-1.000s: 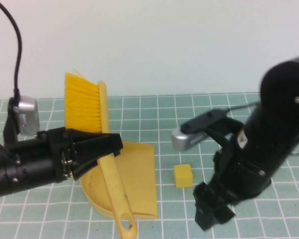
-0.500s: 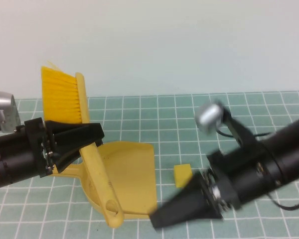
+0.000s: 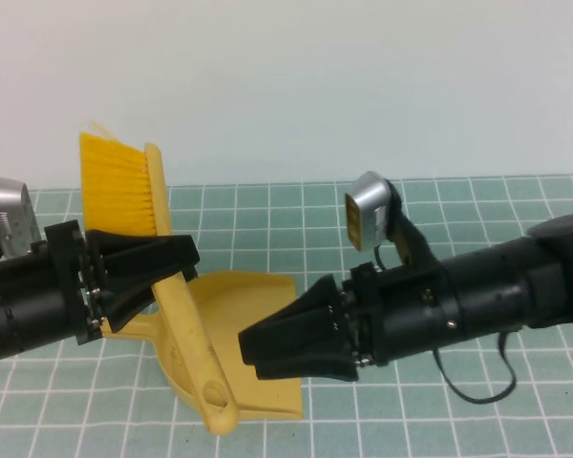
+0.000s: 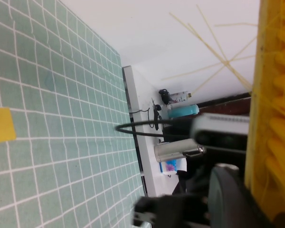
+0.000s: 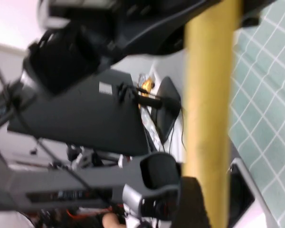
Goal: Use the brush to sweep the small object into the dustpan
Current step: Hand over the broom
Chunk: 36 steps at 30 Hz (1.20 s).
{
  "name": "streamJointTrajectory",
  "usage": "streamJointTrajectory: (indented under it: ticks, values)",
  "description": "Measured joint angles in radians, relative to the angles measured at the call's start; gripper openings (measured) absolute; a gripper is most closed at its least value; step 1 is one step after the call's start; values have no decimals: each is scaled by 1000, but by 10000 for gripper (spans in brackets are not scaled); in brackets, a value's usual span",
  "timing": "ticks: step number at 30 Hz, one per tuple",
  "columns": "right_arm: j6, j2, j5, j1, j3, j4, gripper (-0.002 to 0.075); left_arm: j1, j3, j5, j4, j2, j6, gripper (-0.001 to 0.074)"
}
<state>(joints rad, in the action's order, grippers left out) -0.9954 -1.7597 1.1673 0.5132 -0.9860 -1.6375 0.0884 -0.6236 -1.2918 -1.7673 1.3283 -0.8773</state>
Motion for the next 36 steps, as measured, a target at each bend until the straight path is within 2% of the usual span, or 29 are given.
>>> streamJointTrajectory:
  ticks: [4, 13, 22, 24, 27, 30, 34, 36]
  values:
    - [-7, -60, -7, 9, -40, -30, 468, 0, 0, 0, 2, 0, 3, 0]
    - [-19, -83, -3, 112, -185, -40, 468, 0, 0, 0, 2, 0, 7, 0]
    - [7, -86, -14, 120, -212, -20, 410, 0, 0, 0, 2, 0, 7, 0]
    - [7, -87, -15, 120, -214, -16, 418, 0, 0, 0, 2, 0, 7, 0]
    - [9, -87, -25, 121, -214, -9, 342, 0, 0, 0, 2, 0, 5, 0]
    - [15, -91, -43, 127, -214, 1, 208, 0, 0, 0, 2, 0, -16, 1]
    - [20, -98, -45, 131, -214, -1, 178, 0, 0, 0, 2, 0, -27, 17]
    - [17, -98, -45, 131, -214, -1, 178, 0, 0, 0, 2, 0, -45, 88]
